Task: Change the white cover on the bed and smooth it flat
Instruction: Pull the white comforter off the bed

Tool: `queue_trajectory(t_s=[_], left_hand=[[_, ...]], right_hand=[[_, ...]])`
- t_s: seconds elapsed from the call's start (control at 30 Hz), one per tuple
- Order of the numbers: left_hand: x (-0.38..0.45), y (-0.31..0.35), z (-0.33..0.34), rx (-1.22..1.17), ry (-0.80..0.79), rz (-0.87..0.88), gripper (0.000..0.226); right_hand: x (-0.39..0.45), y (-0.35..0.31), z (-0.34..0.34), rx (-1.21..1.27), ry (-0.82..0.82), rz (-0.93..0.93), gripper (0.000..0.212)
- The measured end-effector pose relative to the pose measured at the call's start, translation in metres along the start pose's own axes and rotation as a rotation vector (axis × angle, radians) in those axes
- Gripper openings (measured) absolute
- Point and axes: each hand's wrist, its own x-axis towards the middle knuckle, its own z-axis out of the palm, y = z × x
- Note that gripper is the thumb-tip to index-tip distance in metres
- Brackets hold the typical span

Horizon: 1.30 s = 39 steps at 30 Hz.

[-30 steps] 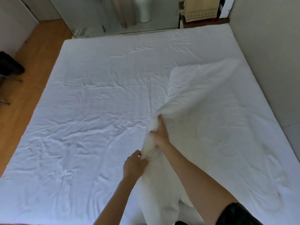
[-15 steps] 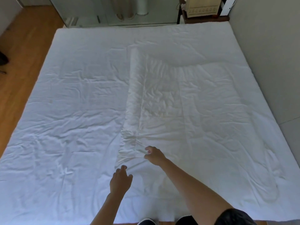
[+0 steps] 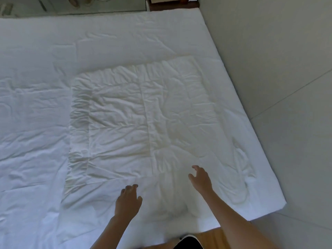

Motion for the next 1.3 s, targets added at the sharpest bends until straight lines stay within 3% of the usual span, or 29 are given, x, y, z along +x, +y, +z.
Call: queue_trajectory(t_s=[0.33, 0.53, 0.63, 0.73, 0.93, 1.03, 1.13, 1.23, 1.3], left_hand=[[0.046, 0.168, 0.101, 0.050, -0.122, 0.202, 0.052], [0.057, 0.213, 0.118, 0.020, -0.130, 0.198, 0.052], [0.067, 0.220, 0.117, 0.014, -0.118, 0.178, 0.052], [0.076, 0.230, 0.106, 0.014, -0.111, 0.191, 0.052], [0.089, 0.274, 0.074, -0.181, -0.033, 0.195, 0.052], [0.096, 0.314, 0.048, -0.386, -0.036, 0.077, 0.064], [0.109, 0.339, 0.024, -0.429, -0.013, -0.092, 0.073], [0.117, 0.325, 0.005, -0.456, 0.009, -0.206, 0.033], [0.114, 0.304, -0.001, -0.488, 0.006, -0.222, 0.021]], right_hand=[[0.102, 0.168, -0.065, 0.111, 0.243, 0.176, 0.083], [0.154, 0.199, -0.075, 0.321, 0.175, 0.325, 0.108], [0.172, 0.201, -0.073, 0.414, 0.081, 0.400, 0.107], [0.174, 0.189, -0.068, 0.319, 0.068, 0.323, 0.087], [0.117, 0.146, -0.056, 0.142, 0.404, 0.008, 0.040], [0.080, 0.119, -0.045, 0.066, 0.411, -0.299, 0.049], [0.049, 0.096, -0.044, 0.047, 0.394, -0.453, 0.061], [0.026, 0.087, -0.043, -0.023, 0.339, -0.483, 0.073], [0.013, 0.085, -0.045, -0.001, 0.247, -0.507, 0.060]])
